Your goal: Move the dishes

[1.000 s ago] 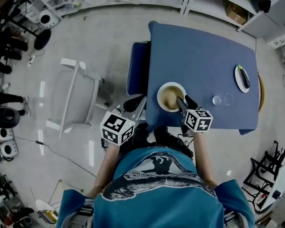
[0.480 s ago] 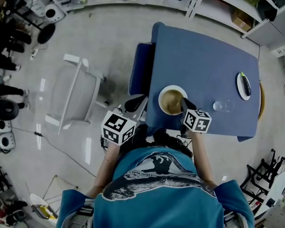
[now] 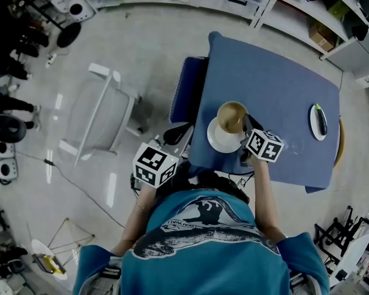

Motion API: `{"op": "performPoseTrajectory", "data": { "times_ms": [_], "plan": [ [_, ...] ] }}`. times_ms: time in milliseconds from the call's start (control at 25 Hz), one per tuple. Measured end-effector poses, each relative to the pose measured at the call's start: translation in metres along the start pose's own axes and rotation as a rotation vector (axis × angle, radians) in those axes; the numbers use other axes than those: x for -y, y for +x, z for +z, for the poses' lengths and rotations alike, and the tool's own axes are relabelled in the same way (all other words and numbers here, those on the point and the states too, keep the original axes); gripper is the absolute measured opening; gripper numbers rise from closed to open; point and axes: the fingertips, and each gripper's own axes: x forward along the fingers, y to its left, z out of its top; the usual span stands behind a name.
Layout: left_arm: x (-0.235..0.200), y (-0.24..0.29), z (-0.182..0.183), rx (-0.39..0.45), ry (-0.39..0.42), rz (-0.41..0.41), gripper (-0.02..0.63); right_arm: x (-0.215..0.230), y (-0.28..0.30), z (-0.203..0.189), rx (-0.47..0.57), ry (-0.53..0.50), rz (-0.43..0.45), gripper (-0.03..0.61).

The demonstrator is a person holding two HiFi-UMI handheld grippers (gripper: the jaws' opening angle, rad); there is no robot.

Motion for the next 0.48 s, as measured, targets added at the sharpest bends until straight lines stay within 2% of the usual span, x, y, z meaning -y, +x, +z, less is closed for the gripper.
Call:
{"op": "performPoseTrajectory", "data": {
  "times_ms": [280, 480],
  "plan": [
    [-0.005, -0.012, -0.001, 0.006, -0.022, 0.058, 0.014, 0.043, 0.021, 0.03, 0.037, 0.075, -0.098, 0.018],
    [-0.008, -0.021, -0.003, 0.002, -0.031, 0.088, 0.013, 0.074, 0.027, 0.031, 0.037, 0.115, -0.172, 0.018]
  ]
}}
